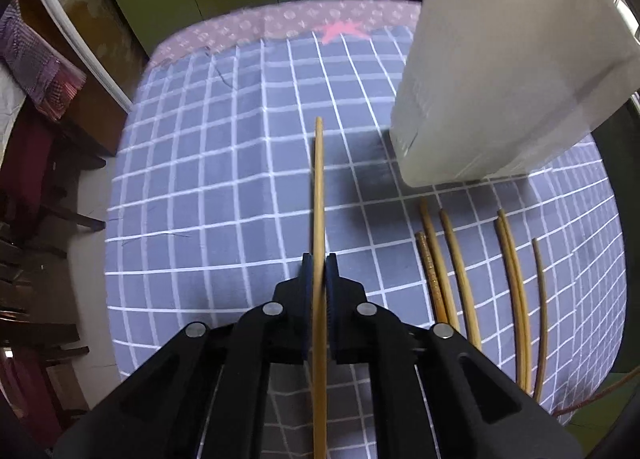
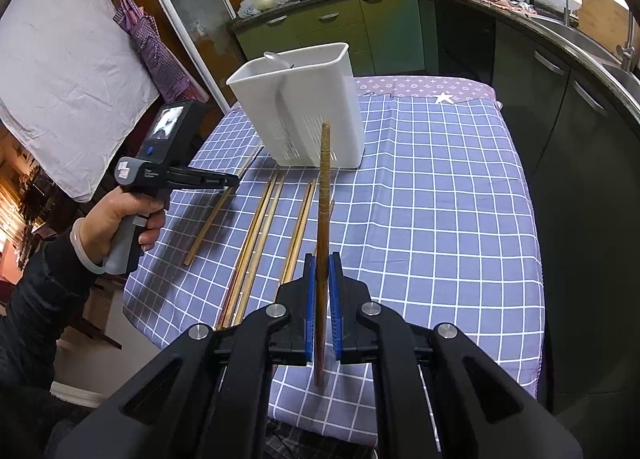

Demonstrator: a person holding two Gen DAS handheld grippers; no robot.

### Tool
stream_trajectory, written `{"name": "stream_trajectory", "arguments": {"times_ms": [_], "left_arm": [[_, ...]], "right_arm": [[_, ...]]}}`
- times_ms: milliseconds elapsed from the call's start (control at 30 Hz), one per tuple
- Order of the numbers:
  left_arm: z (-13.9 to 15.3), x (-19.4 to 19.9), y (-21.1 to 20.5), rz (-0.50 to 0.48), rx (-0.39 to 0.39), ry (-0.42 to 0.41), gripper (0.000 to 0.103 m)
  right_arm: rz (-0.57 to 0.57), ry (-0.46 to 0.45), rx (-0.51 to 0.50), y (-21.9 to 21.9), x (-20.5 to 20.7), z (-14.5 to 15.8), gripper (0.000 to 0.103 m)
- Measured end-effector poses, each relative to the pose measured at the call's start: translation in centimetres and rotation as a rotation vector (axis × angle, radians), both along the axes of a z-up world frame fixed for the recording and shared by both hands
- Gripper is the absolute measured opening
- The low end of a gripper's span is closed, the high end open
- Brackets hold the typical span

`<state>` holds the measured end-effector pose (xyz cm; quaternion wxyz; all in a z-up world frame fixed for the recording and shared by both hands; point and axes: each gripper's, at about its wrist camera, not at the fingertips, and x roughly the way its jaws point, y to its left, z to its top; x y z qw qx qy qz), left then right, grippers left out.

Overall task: Organize utensils
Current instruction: 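Lift the chopstick upright with the left tool while the right tool grasps another chopstick, then carry both chopsticks over the white caddy and release them inside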

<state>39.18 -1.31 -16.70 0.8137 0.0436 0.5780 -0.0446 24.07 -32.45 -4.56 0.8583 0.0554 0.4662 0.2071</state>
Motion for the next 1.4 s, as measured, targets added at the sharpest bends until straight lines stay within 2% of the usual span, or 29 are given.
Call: {"name": "stream_trajectory", "arguments": {"times_ms": [267, 467, 633, 1067, 1233, 1400], "left_arm": [[6.6, -4.6, 2.3, -0.013, -0.065, -0.165, 0.006], [10.0, -8.5, 3.0, -0.039, -0.099, -0.241, 0.006], [11.6, -10.5, 2.6, -0.065, -0.109, -0.276, 0.006], [14.4, -10.9, 0.7, -0.108, -0.128, -0.316, 0.006], [18.6, -10.5, -0.5, -0.133, -0.151, -0.370, 0.006], [24.2, -9.4, -2.3, -0.144, -0.157, -0.500, 0.006]], "right_arm": [[-0.006, -0.025, 0.007, -0.7, -0.2, 0.6, 0.007], [0.004, -0.030, 0.001, -0.5, -0.3, 0.7, 0.007], [0.013, -0.033, -0.005, -0.3, -0.4, 0.7, 0.007], [0.009, -0.037, -0.005, -0.9, -0.4, 0.6, 0.007], [0.010, -0.038, -0.005, -1.1, -0.4, 0.5, 0.007], [0.006, -0.038, 0.002, -1.3, -0.2, 0.5, 0.007]]}}
